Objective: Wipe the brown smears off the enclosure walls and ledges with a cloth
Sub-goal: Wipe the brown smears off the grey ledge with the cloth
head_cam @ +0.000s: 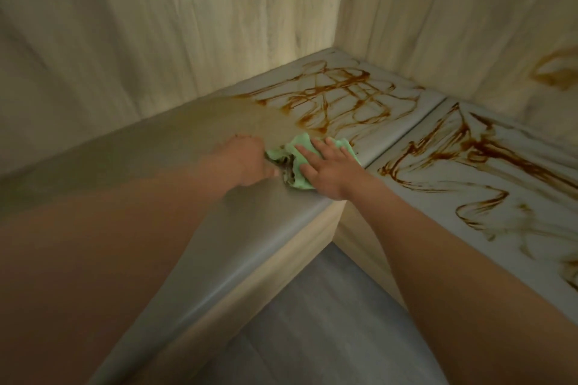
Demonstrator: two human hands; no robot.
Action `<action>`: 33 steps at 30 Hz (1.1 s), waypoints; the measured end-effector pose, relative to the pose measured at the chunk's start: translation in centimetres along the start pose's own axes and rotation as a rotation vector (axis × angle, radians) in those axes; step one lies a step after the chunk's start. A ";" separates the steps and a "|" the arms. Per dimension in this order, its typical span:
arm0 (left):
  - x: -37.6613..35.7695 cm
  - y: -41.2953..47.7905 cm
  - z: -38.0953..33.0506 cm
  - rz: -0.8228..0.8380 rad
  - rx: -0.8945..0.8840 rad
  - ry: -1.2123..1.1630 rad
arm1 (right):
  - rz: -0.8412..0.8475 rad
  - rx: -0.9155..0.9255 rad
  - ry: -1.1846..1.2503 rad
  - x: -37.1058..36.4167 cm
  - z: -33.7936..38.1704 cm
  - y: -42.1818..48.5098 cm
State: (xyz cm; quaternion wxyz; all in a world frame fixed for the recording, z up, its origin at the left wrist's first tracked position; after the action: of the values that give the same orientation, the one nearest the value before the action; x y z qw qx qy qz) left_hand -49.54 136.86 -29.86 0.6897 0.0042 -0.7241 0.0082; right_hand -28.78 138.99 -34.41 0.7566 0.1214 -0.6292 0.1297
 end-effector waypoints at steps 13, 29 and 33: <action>-2.0 10.2 -2.0 0.428 0.406 -0.130 | 0.016 -0.368 -0.064 1.7 -6.6 12.6; -3.1 10.9 -3.6 0.511 0.467 -0.063 | 0.195 -0.525 -0.142 2.0 -7.7 19.9; -2.6 11.0 -3.7 0.570 0.455 -0.024 | 0.243 -0.529 -0.153 2.1 -7.7 20.3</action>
State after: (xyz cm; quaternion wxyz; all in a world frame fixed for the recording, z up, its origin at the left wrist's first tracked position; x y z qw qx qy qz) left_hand -45.89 147.91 -32.35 0.6326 -0.0443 -0.6840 0.3606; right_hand -28.37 160.75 -33.36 0.6913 -0.1466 -0.7063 0.0415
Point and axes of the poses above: each hand's wrist, its own y-axis towards the middle knuckle, its own x-axis out of the back of the hand, z = x × y, the point moved 1 cm from there along y, towards the middle knuckle, and after that the axes turned 14 degrees about -z, right-handed, at the moved point
